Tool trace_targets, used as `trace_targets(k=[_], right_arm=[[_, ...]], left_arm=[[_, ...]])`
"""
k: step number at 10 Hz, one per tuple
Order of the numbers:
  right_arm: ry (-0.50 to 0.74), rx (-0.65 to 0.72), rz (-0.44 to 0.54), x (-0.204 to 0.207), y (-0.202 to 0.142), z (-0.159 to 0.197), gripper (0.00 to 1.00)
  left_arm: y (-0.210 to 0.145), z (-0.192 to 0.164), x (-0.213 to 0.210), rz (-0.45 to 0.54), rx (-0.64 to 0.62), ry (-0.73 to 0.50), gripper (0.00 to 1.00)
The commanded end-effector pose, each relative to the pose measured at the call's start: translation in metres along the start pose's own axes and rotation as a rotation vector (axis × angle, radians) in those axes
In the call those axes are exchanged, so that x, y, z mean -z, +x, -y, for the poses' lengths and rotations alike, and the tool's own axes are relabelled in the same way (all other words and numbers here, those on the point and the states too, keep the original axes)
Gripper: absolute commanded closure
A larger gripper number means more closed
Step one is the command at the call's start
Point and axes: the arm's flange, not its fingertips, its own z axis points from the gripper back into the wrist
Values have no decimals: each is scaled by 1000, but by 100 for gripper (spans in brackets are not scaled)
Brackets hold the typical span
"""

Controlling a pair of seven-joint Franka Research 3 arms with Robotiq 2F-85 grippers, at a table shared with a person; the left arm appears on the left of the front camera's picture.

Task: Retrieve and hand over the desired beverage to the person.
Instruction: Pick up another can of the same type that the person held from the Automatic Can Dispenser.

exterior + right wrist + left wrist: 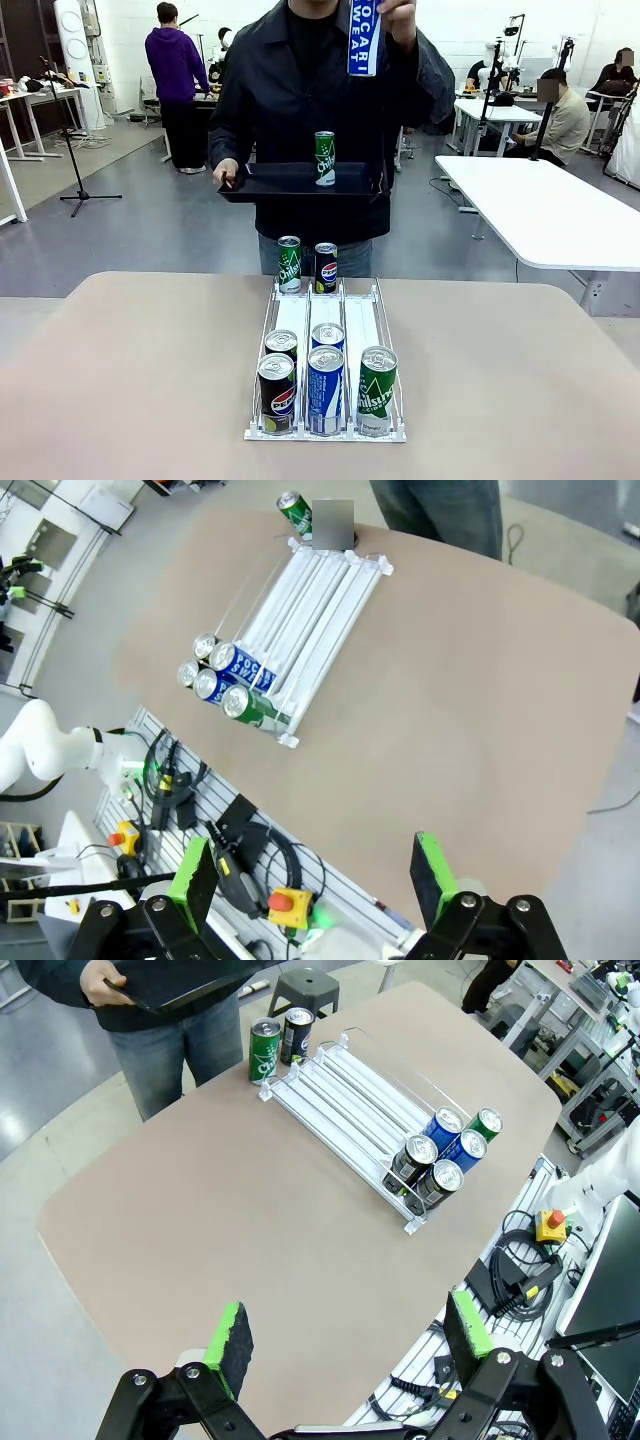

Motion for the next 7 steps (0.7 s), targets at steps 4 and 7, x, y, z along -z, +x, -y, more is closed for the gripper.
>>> trace_targets(k=[4, 7], right_arm=[[19, -15, 1, -1, 1, 2, 0], [19, -15, 1, -1, 1, 2, 0]], left_arm=[[-1, -1, -1, 11, 22, -16, 0], [-1, -1, -1, 11, 22, -16, 0]])
